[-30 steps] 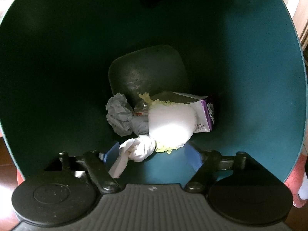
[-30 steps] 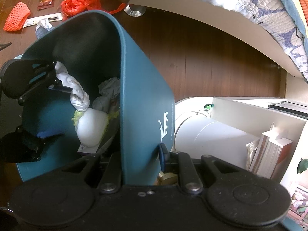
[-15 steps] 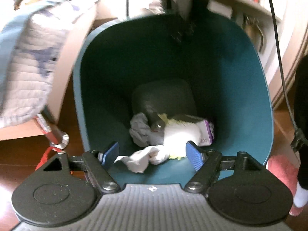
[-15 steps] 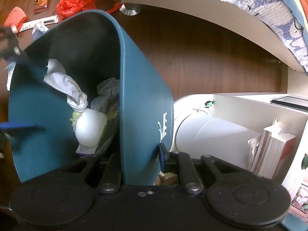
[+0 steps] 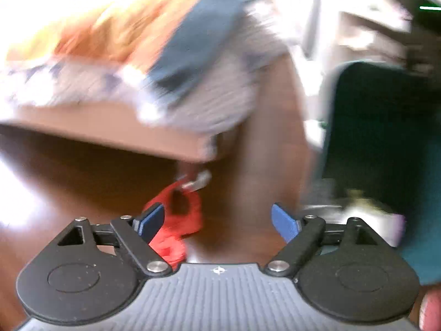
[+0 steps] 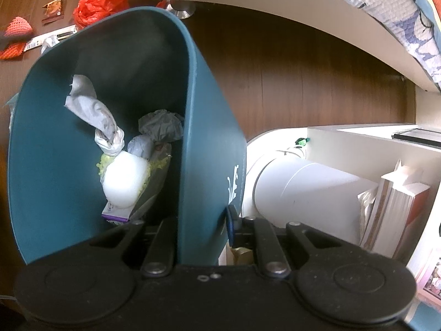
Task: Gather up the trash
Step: 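Lower the left gripper to the red plastic bag and grasp it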
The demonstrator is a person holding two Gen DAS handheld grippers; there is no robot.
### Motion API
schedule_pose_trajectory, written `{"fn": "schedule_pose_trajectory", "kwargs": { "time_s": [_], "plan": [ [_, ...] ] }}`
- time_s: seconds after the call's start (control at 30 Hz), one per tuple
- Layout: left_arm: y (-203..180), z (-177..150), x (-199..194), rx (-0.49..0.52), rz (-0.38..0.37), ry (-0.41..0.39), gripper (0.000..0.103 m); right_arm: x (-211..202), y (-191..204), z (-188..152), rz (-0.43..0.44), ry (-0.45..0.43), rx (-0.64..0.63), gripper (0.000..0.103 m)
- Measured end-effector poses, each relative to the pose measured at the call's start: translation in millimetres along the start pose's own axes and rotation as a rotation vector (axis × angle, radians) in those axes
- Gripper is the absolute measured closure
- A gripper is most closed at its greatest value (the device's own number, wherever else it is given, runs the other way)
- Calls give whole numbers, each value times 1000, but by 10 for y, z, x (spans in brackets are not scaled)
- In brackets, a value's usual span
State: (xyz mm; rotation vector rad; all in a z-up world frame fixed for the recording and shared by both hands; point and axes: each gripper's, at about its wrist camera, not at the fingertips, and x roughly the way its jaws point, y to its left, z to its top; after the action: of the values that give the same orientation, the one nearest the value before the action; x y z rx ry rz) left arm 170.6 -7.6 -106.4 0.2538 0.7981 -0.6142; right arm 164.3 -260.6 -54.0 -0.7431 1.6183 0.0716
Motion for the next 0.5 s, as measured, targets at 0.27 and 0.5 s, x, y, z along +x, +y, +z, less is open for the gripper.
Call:
{"fn": "schedule_pose_trajectory", "kwargs": {
  "time_s": [0.27,0.5],
  "plan": [
    [538,-202,1093,-129,166,188,17,22,-2,11,27,30,33,85],
    [563,-395,1697,-130,151,313,17,44,-21,41,34,61,56,86]
  ]
}}
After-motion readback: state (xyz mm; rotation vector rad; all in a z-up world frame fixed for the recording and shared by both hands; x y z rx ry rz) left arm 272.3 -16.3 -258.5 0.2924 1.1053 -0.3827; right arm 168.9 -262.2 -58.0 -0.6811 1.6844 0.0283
